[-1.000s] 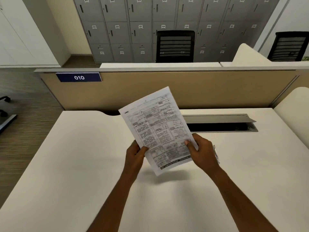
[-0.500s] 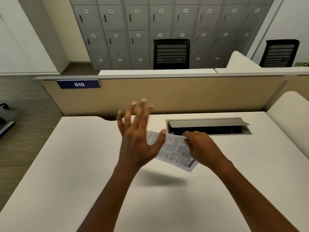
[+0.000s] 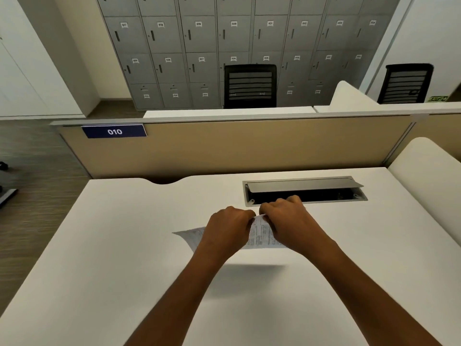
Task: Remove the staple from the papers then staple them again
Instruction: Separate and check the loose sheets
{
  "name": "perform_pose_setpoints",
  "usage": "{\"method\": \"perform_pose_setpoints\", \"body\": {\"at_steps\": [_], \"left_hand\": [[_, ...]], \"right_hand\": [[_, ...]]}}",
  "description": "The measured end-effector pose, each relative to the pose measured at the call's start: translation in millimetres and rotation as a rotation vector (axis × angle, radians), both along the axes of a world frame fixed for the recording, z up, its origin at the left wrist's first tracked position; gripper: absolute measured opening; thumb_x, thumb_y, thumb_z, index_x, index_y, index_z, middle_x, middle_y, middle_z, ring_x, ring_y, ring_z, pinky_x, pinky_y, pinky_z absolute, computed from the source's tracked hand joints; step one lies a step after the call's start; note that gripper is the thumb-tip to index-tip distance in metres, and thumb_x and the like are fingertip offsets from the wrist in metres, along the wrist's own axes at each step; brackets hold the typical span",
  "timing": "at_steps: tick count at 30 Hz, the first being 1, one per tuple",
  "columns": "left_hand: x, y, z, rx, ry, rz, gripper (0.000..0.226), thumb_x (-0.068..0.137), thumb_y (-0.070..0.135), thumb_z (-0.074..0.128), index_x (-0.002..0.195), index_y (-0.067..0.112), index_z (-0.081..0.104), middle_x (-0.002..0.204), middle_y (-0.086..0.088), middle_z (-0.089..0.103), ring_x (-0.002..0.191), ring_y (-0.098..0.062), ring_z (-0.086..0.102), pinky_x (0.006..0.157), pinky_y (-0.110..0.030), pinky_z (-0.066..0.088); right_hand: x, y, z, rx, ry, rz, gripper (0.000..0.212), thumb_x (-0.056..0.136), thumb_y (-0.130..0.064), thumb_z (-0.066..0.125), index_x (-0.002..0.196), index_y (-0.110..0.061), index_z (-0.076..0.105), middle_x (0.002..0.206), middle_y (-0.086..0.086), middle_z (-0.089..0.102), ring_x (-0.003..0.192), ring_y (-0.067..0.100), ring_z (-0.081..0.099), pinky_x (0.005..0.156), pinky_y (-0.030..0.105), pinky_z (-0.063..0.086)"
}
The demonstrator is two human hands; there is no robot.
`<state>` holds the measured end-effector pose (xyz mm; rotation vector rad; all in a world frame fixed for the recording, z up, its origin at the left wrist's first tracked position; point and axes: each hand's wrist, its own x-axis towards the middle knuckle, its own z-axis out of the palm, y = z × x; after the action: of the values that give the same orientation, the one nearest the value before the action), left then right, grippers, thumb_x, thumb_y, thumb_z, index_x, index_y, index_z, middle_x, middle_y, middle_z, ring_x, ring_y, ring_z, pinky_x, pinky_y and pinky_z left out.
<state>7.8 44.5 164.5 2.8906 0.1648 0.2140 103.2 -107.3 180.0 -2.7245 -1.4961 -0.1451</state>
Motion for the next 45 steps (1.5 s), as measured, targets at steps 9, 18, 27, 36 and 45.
{"method": "perform_pose_setpoints", "body": {"at_steps": [9, 18, 27, 36, 45], "left_hand": [[-22.0, 18.8, -2.2, -0.26, -0.294, 0.003, 0.027, 0.099, 0.02, 0.058, 0.114, 0.017, 0.08, 0.105, -0.006, 0.082, 0.074, -0.025, 0.075, 0.07, -0.031, 0.062], [-46.1, 41.8, -2.7, -0.895, -0.419, 0.176, 0.018, 0.099, 0.025, 0.069, 0.104, 0.038, 0.08, 0.092, 0.017, 0.081, 0.081, -0.01, 0.078, 0.068, -0.023, 0.062], [-62.3, 49.2, -24.6, -1.35, -0.517, 0.303, 0.013, 0.095, 0.033, 0.074, 0.102, 0.029, 0.083, 0.102, -0.006, 0.082, 0.091, -0.029, 0.079, 0.075, -0.036, 0.066], [-63.0, 39.8, -58.2, -1.417, -0.441, 0.315, 0.019, 0.098, 0.028, 0.071, 0.115, 0.024, 0.079, 0.111, -0.007, 0.081, 0.101, -0.026, 0.079, 0.08, -0.036, 0.065], [-45.3, 39.1, -57.1, -1.431, -0.401, 0.377, 0.034, 0.1, 0.008, 0.067, 0.105, 0.039, 0.08, 0.109, 0.003, 0.082, 0.098, -0.016, 0.078, 0.075, -0.021, 0.061]], "right_hand": [[18.7, -50.0, 20.6, 0.599, 0.195, -0.178, 0.065, 0.083, -0.039, 0.078, 0.138, -0.034, 0.045, 0.14, -0.013, 0.052, 0.131, 0.013, 0.045, 0.108, 0.041, 0.023], [6.2, -68.2, -39.6, 1.072, 1.11, -0.366, 0.087, 0.065, -0.044, 0.09, 0.138, -0.039, 0.043, 0.144, -0.008, 0.055, 0.139, 0.016, 0.046, 0.117, 0.05, 0.035], [-6.9, -29.6, -40.7, 1.086, 1.282, -0.114, 0.047, 0.085, -0.023, 0.078, 0.129, -0.016, 0.062, 0.129, 0.005, 0.07, 0.12, 0.025, 0.067, 0.097, 0.035, 0.057], [-13.7, -17.5, -64.1, 1.212, 1.11, -0.244, 0.018, 0.091, -0.009, 0.07, 0.108, -0.012, 0.075, 0.105, 0.003, 0.079, 0.098, 0.024, 0.076, 0.079, 0.027, 0.061], [-9.2, -6.4, -67.9, 1.293, 1.027, -0.316, 0.014, 0.091, -0.01, 0.07, 0.104, -0.009, 0.074, 0.1, -0.001, 0.08, 0.092, 0.017, 0.076, 0.075, 0.025, 0.061]]}}
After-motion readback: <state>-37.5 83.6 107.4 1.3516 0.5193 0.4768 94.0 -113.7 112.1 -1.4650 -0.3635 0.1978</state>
